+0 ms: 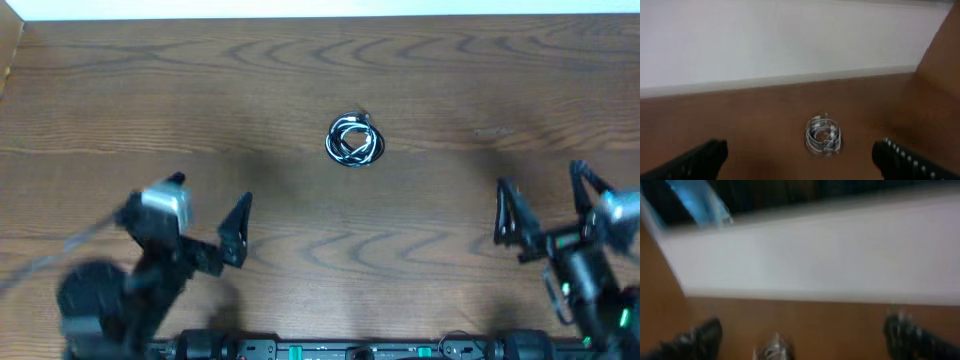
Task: Untangle cables
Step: 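Reach the right gripper to the cable bundle and grasp a cable loop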
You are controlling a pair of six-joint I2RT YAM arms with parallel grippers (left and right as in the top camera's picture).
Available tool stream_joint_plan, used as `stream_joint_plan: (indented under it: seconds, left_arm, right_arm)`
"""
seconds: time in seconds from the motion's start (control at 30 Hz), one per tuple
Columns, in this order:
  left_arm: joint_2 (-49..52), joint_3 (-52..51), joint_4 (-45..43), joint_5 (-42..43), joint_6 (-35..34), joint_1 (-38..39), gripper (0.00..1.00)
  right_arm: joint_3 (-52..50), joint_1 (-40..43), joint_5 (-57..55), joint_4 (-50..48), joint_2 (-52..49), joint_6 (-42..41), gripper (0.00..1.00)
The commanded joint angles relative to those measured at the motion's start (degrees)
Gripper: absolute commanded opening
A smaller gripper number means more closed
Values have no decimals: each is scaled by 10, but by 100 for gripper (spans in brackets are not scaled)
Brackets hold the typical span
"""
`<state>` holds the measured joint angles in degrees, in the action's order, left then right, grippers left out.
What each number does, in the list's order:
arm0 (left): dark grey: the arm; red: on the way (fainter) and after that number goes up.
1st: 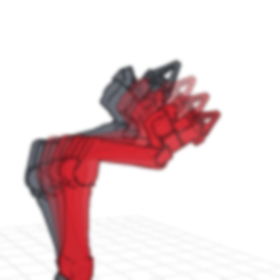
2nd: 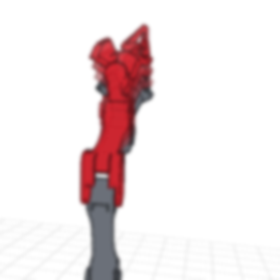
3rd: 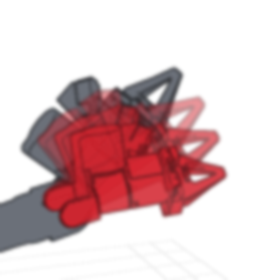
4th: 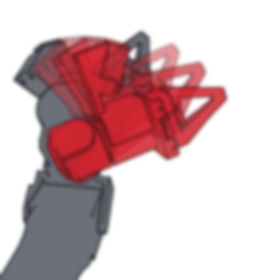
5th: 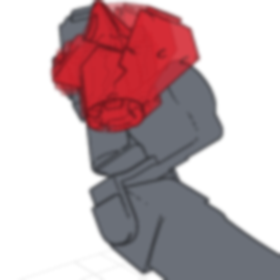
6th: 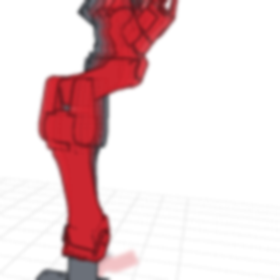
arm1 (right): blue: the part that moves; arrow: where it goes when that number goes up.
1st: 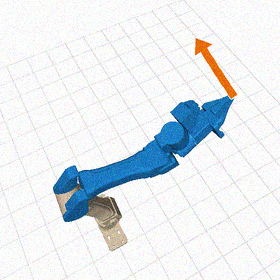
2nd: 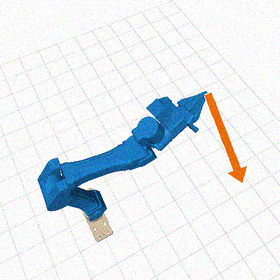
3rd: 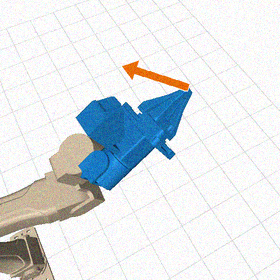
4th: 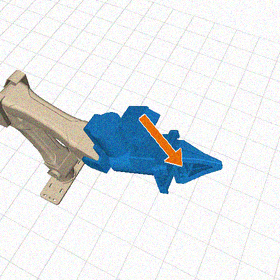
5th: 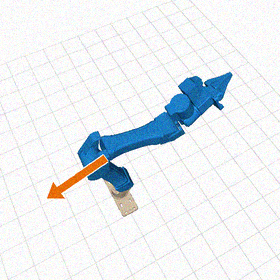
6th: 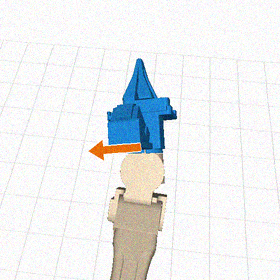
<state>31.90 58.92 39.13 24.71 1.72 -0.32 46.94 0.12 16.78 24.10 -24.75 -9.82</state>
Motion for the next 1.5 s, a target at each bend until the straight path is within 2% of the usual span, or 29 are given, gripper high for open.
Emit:
stream_joint_plan:
  seconds: [0.0,0.1,0.23,0.33,0.43,0.53,0.63,0.7,0.83,1.03,1.23,1.33,1.47]
  left_arm:
    - [129,137,109,-12,28,0,98]
    - [235,237,224,-4,28,0,98]
    - [329,291,280,83,9,0,98]
    - [372,291,286,139,-31,0,98]
    - [411,291,300,148,-61,0,98]
    - [447,291,309,148,-65,0,98]
    - [480,291,312,147,-65,0,98]
    - [503,291,321,147,-65,0,98]
    - [541,290,350,147,-65,0,98]
    - [585,283,379,147,-65,0,98]
    - [597,275,386,147,-65,0,98]
    - [597,275,386,147,-65,0,98]
    - [597,275,386,147,-65,0,98]
  right_arm:
    - [125,3,59,109,-134,89,99]
    - [255,2,120,241,-262,106,99]
    - [388,-6,178,357,-399,97,99]
    - [423,-12,259,353,-463,57,99]
    - [422,-26,318,327,-518,47,99]
    - [422,-63,312,344,-569,80,90]
    - [422,-126,228,358,-620,122,88]
    - [422,-169,107,355,-657,120,95]
    - [422,-221,-95,325,-717,95,99]
    - [422,-248,-120,236,-801,106,99]
    - [422,-245,-46,174,-862,97,89]
    - [422,-249,-26,150,-891,96,69]
    - [422,-250,-27,124,-920,90,58]
